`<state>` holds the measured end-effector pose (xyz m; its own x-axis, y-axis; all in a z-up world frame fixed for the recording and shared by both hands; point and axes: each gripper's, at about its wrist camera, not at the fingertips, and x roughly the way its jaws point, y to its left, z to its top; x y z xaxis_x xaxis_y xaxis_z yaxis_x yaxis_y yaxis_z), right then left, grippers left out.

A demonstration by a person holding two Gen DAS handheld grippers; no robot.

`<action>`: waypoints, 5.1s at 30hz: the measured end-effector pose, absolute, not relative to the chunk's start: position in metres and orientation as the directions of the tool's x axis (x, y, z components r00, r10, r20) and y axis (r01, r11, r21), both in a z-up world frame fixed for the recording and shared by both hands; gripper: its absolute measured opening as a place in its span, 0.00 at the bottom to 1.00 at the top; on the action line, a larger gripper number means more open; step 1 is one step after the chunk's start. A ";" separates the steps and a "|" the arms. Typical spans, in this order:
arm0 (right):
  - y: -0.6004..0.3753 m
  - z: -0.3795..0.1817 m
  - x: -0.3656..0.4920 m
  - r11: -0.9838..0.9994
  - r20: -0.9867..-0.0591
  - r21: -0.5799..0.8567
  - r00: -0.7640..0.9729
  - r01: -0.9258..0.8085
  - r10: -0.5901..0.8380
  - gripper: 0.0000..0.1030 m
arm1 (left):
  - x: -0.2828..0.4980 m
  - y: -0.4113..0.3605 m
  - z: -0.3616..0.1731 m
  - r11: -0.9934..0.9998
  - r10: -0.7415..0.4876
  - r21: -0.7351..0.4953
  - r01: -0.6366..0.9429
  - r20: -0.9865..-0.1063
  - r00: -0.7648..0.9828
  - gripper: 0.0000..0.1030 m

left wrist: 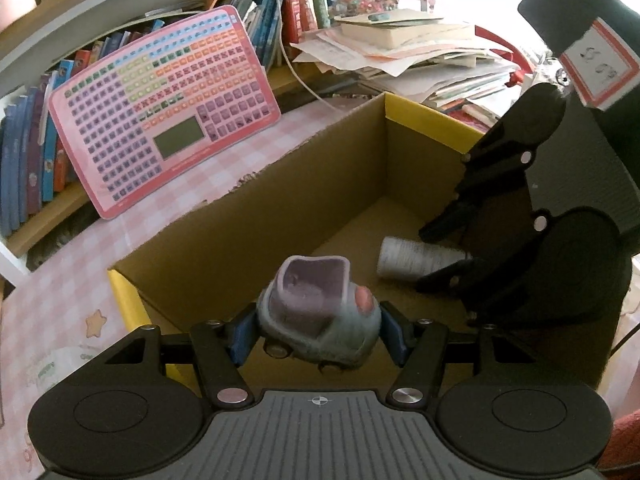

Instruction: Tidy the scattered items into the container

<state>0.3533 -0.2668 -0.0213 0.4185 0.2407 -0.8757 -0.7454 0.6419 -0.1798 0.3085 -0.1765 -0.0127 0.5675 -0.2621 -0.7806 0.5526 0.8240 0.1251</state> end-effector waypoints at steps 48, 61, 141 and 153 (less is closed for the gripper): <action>-0.297 0.068 0.251 0.891 -0.564 -0.124 0.770 -0.437 0.300 0.78 | 0.206 -0.099 0.072 0.907 -0.350 0.018 0.421 -0.524 0.777 0.88; -0.299 0.066 0.184 0.970 -0.506 -0.074 0.847 -0.233 0.165 0.83 | 0.148 -0.052 0.071 0.919 -0.334 0.005 0.393 -0.515 0.789 0.89; -0.074 0.002 0.048 0.739 -0.648 -0.318 0.705 -0.594 0.288 0.90 | 0.057 0.095 0.006 0.970 -0.219 -0.072 0.230 -0.662 0.717 0.89; -0.058 0.005 0.090 0.680 -0.639 -0.378 0.708 -0.628 0.299 0.89 | 0.097 0.096 0.008 0.976 -0.202 -0.073 0.203 -0.643 0.739 0.89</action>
